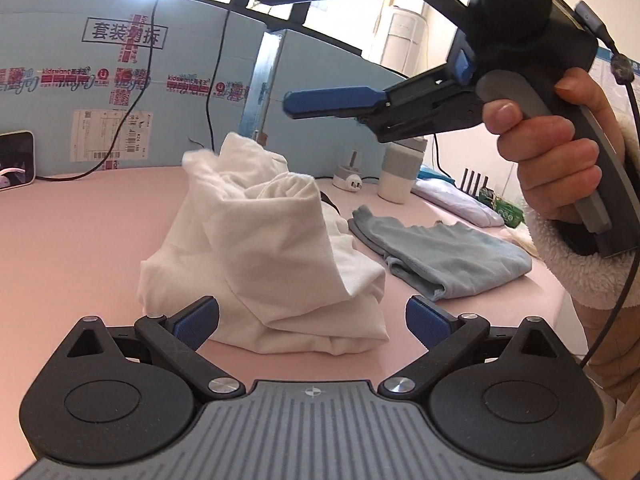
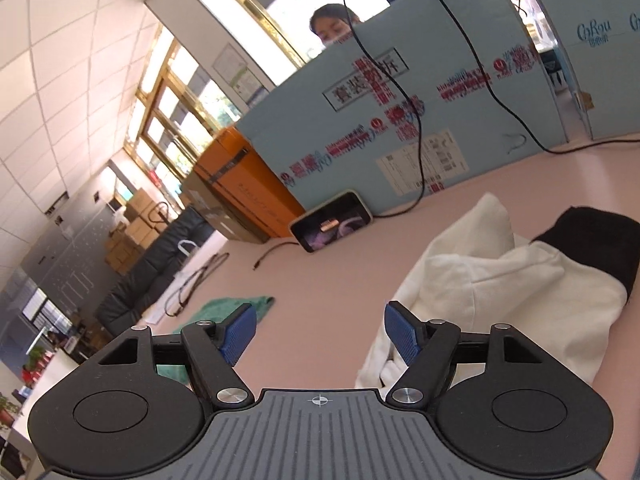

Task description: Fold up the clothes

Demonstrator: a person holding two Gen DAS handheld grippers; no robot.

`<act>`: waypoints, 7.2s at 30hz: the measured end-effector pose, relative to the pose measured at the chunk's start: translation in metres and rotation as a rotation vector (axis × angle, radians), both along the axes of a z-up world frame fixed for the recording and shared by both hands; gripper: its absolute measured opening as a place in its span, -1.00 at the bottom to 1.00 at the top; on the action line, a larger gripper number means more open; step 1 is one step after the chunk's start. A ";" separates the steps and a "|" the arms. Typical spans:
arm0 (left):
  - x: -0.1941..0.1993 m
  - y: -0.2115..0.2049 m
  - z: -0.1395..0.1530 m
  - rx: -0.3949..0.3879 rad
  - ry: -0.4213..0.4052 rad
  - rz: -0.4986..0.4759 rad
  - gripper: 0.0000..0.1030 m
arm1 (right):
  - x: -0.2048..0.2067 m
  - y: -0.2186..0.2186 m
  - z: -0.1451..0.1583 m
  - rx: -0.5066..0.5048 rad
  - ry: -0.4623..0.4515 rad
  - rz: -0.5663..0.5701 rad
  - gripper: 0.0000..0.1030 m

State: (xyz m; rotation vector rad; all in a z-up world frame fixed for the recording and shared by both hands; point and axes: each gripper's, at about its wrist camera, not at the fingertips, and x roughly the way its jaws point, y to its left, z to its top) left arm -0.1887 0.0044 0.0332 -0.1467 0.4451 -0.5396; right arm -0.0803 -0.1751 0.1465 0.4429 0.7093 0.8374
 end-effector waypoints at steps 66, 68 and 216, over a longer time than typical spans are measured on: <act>0.083 0.075 -0.034 -0.368 0.284 0.219 0.28 | 0.108 0.046 -0.078 -0.502 -0.146 -0.022 0.23; 0.084 0.075 -0.034 -0.370 0.284 0.217 0.28 | 0.108 0.057 -0.084 -0.554 -0.152 -0.002 0.11; -0.023 0.057 -0.033 -0.886 0.336 0.357 1.00 | -0.146 0.059 -0.157 -1.439 -1.195 0.409 -0.10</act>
